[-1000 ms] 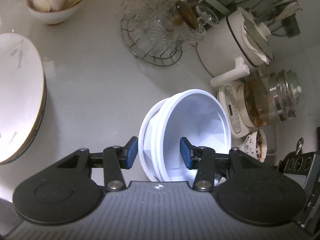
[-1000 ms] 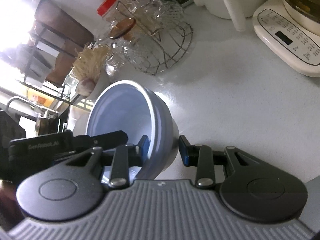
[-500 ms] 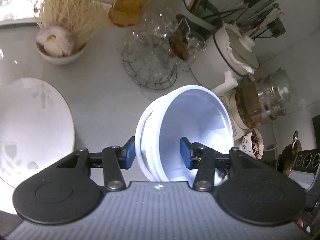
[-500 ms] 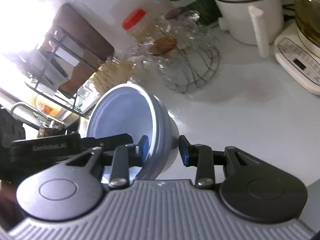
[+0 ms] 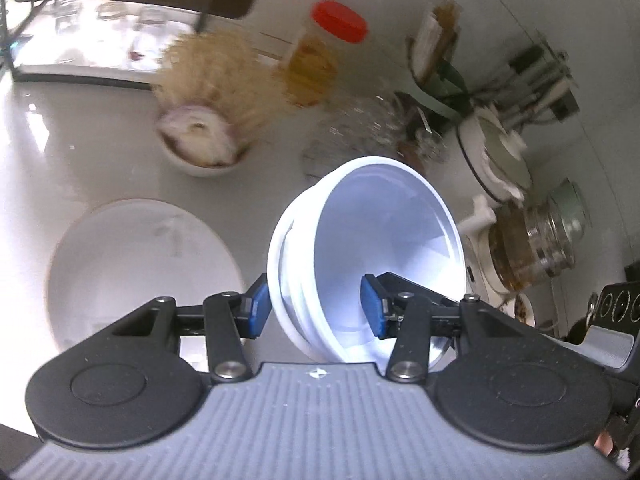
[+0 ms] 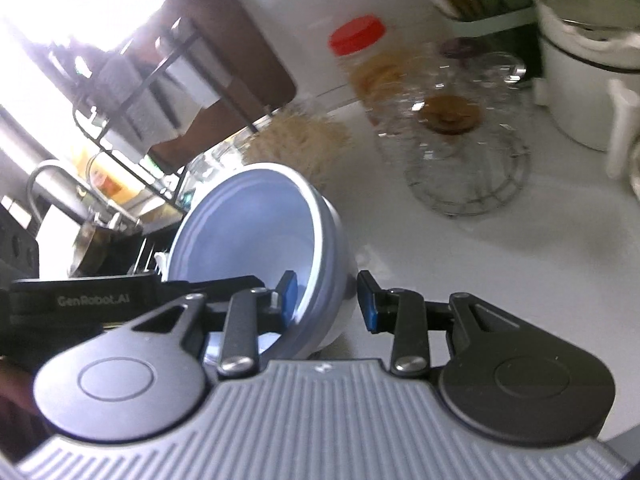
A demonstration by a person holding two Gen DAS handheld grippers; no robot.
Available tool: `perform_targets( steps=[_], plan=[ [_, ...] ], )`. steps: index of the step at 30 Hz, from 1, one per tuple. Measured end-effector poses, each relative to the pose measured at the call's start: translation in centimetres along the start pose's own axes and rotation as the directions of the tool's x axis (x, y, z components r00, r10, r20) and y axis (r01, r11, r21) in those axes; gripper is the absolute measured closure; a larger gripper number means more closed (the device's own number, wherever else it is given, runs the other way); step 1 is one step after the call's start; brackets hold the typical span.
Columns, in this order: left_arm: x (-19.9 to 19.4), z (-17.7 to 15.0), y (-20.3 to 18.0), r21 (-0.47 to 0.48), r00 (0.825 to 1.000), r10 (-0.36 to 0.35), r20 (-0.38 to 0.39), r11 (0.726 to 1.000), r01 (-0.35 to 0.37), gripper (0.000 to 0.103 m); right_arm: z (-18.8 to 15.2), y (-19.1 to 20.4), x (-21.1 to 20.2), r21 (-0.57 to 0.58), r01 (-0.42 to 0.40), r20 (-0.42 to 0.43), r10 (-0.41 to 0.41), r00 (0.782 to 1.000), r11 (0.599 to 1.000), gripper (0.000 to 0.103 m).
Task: Organize plates and bowls
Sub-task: 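Lift the nested bowl stack and carry it over the white plate stack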
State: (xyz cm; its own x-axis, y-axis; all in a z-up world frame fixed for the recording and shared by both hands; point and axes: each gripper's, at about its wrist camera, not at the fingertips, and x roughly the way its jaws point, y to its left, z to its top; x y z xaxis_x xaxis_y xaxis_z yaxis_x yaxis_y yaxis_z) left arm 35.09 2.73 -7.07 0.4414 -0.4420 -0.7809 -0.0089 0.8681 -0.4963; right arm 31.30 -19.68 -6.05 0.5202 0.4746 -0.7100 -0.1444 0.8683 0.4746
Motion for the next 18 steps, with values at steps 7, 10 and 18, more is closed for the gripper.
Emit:
perform_targets(
  steps=[7, 10, 18],
  plan=[
    [-2.1, 0.9, 4.5, -0.037, 0.998, 0.027, 0.048, 0.999, -0.025, 0.051, 0.1, 3.9, 3.0, -0.054, -0.038, -0.044, 0.035, 0.998, 0.998, 0.067],
    [-2.5, 1.1, 6.2, -0.052, 0.997, 0.05, 0.058, 0.998, -0.047, 0.051, -0.1, 5.1, 4.9, -0.067, -0.046, -0.083, 0.04, 0.996, 0.997, 0.067],
    [-0.2, 1.5, 10.2, -0.079, 0.998, 0.051, -0.025, 0.995, -0.053, 0.051, -1.0, 5.8, 8.8, -0.028, 0.009, -0.185, -0.014, 0.983, 1.0, 0.067]
  ],
)
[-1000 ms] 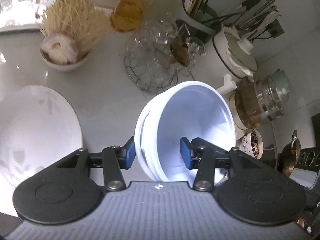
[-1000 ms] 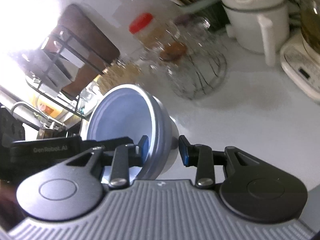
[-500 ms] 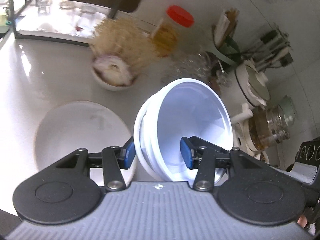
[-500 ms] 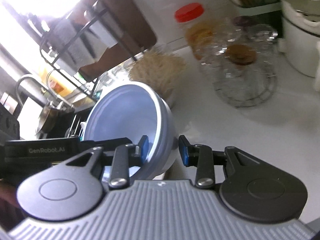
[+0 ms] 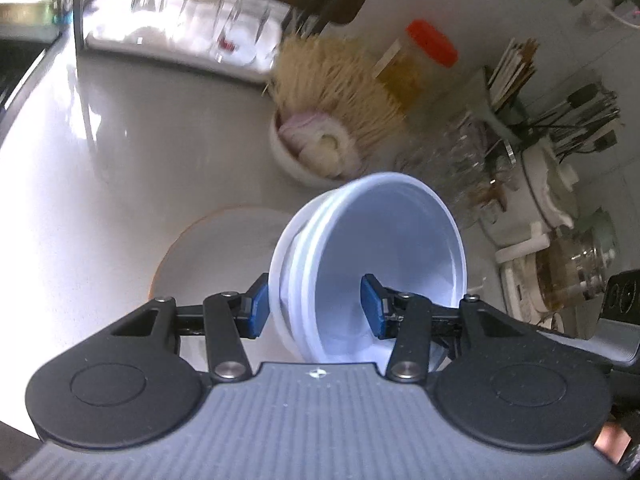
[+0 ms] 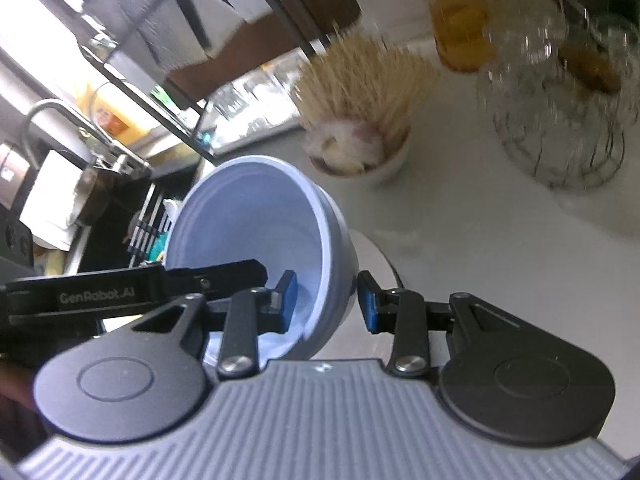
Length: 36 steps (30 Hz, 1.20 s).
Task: Organize plates and bowls
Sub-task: 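Lift the nested bowl stack and carry it over the white plate stack, then lower the bowl stack onto the plates and open both grippers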
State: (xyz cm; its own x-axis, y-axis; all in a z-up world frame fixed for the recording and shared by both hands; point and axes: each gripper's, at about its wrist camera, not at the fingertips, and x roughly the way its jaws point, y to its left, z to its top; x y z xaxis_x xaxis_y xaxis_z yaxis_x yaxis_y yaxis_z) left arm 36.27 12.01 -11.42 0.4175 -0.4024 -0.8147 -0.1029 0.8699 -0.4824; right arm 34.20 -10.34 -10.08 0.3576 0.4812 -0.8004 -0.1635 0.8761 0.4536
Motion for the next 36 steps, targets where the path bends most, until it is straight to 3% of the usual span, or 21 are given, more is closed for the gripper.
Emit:
perform_targets(
  steps=[7, 15, 24, 31, 36],
  plan=[
    [2.6, -0.5, 1.7, 0.011, 0.997, 0.029, -0.075, 1.0, -0.028, 0.051, -1.4, -0.7, 2.5, 0.07, 0.021, -0.078, -0.015, 0.997, 0.997, 0.067],
    [4.1, -0.6, 3.5, -0.004, 0.992, 0.04, -0.122, 0.999, -0.041, 0.051, -2.0, 0.0, 4.2, 0.053, 0.056, -0.107, -0.05, 0.993, 0.997, 0.066],
    [4.2, -0.3, 2.8, 0.058, 0.991, 0.064, -0.115, 0.997, -0.058, 0.051, -1.8, -0.2, 4.4, 0.093, 0.082, -0.112, -0.071, 0.991, 0.992, 0.065],
    [3.0, -0.1, 2.5, 0.104, 0.994, 0.082, -0.074, 0.992, -0.074, 0.046, -1.7, -0.1, 3.8, 0.109, 0.101, -0.073, -0.094, 0.993, 0.989, 0.047],
    [1.7, 0.0, 2.5, 0.12, 0.996, 0.079, -0.038, 0.99, -0.074, 0.046, -1.4, 0.8, 3.0, 0.096, 0.131, -0.037, -0.128, 0.991, 0.987, 0.046]
  ],
)
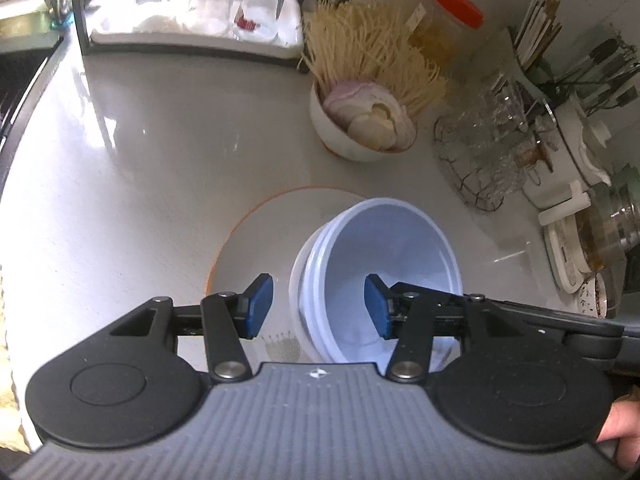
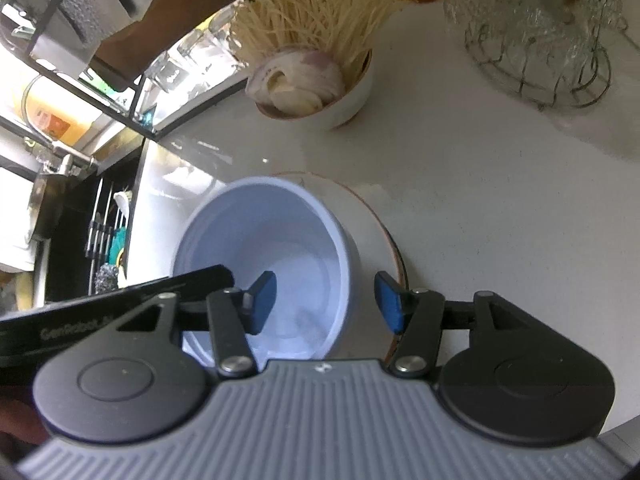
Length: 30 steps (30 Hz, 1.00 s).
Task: Organize plates and bowls
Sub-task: 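Lower the bowl stack onto the plates and open both grippers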
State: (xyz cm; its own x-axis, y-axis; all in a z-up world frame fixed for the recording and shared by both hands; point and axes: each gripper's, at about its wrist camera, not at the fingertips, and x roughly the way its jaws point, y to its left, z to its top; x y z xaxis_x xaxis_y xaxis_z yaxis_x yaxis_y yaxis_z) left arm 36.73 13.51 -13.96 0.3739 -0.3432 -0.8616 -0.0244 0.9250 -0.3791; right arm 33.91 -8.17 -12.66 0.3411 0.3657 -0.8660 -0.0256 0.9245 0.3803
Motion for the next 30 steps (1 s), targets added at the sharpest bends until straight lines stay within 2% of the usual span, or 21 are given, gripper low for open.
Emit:
perform_targets(
  steps=[9, 12, 15, 18, 24, 27, 29, 30],
  plan=[
    [-3.1, -0.8, -0.5, 0.078, 0.998, -0.035, 0.056, 0.996, 0.03, 0.046, -0.5, 1.1, -3.8, 0.03, 0.046, 0.14, -0.05, 0.989, 0.998, 0.046],
    [-3.9, -0.9, -0.8, 0.111, 0.995, -0.064, 0.077, 0.992, 0.056, 0.046, -0.7, 1.9, -4.6, 0.011, 0.042, 0.171, -0.043, 0.984, 0.999, 0.046],
    [-4.4, -1.2, -1.0, 0.117, 0.995, -0.059, 0.078, 0.992, 0.049, 0.046, -0.8, 2.5, -5.2, 0.003, 0.022, 0.178, -0.022, 0.984, 1.0, 0.046],
    [-5.3, -1.6, -1.3, 0.118, 0.993, -0.065, 0.102, 0.992, 0.053, 0.046, -1.0, 2.8, -6.4, -0.023, 0.023, 0.222, -0.018, 0.975, 0.999, 0.046],
    [-8.7, -2.5, -2.3, 0.104, 0.972, -0.046, 0.232, 0.994, 0.022, 0.046, -1.9, 2.6, -9.2, -0.06, -0.011, 0.292, 0.028, 0.956, 0.998, 0.046],
    [-10.7, -3.7, -3.5, 0.112, 0.958, -0.008, 0.287, 0.993, -0.025, 0.046, -3.1, 2.7, -10.8, -0.097, -0.03, 0.316, 0.06, 0.947, 0.995, 0.046],
    [-12.4, -4.9, -4.4, 0.115, 0.95, -0.002, 0.313, 0.993, -0.036, 0.046, -4.1, 2.6, -12.6, -0.099, -0.044, 0.35, 0.077, 0.934, 0.994, 0.046],
    [-13.3, -5.4, -4.7, 0.102, 0.95, -0.012, 0.313, 0.995, -0.021, 0.046, -4.6, 2.4, -13.9, -0.104, -0.051, 0.381, 0.087, 0.921, 0.993, 0.046]
  ],
)
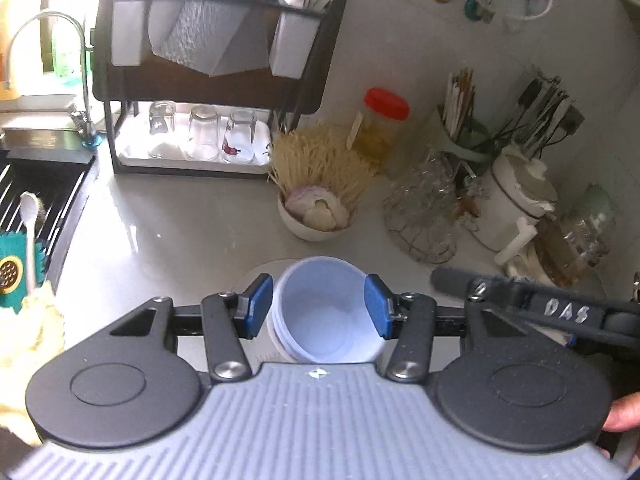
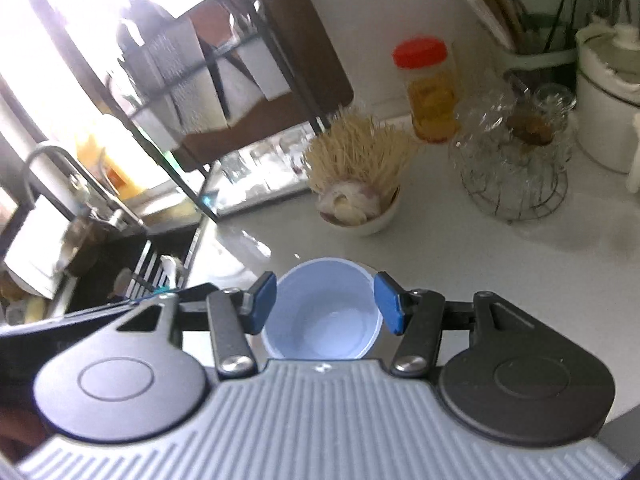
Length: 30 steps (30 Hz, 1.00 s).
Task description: Organize plates and bowls
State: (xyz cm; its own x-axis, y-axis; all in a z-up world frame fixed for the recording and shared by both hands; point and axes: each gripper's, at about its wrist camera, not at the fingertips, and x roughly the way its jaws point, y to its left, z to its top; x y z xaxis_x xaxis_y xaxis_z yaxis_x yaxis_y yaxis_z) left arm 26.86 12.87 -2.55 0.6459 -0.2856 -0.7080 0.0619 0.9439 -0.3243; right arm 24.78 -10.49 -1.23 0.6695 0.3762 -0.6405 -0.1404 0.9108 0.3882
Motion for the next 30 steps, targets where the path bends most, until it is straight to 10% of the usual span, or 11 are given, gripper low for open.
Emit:
perform_targets(
  steps=[3, 14, 30],
  plan=[
    [-3.4, -0.2, -1.3, -0.062, 0.995, -0.091, 0.028, 0.994, 0.092, 0.046, 0.3, -0.2, -3.9, -0.002, -0.009, 0.069, 0.009, 0.998, 1.0, 0.046],
    [-12.5, -4.8, -6.0, -0.008, 0.986, -0.02, 0.166, 1.0, 0.022, 0.046, -2.8, 0.2, -12.2, -0.097, -0.031, 0.135, 0.044, 0.99, 0.995, 0.045],
    [-16.8, -14.8, -6.8, -0.074, 0.99, 0.058, 0.125, 0.996, -0.049, 0.045, -9.7, 0.2, -17.3, -0.152, -0.049, 0.113, 0.067, 0.991, 0.987, 0.045]
  ],
)
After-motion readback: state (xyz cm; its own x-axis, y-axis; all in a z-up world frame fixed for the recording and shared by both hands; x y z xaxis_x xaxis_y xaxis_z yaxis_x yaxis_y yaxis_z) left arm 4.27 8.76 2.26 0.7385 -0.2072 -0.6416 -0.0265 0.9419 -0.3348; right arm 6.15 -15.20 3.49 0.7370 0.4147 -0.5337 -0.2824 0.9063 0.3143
